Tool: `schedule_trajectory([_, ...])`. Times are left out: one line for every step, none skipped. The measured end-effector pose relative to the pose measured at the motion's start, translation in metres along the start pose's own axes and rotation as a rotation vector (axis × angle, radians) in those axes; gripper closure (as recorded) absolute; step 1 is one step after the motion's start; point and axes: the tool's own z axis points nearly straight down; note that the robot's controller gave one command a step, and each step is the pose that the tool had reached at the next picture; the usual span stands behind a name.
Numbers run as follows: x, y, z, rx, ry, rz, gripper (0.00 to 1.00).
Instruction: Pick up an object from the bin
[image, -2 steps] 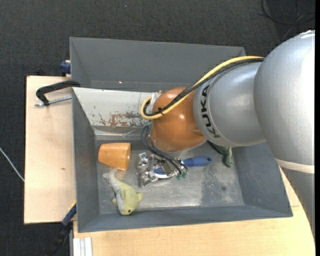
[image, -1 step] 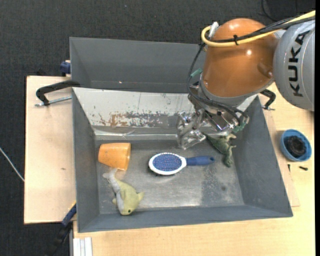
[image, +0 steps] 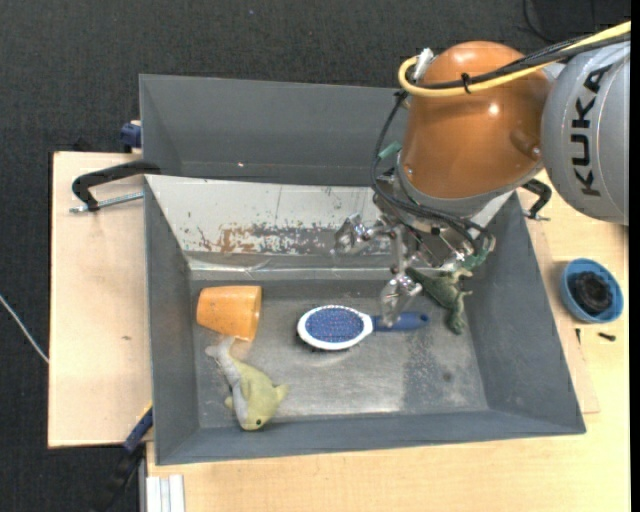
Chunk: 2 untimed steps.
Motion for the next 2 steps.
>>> schedule_trajectory([-0.022,-0.021,0.147,-0.002,0.003,-0.135,0.00])
schedule_trajectory([-0.017,0.006,0.177,-0.003,0.004,-0.248,0.00])
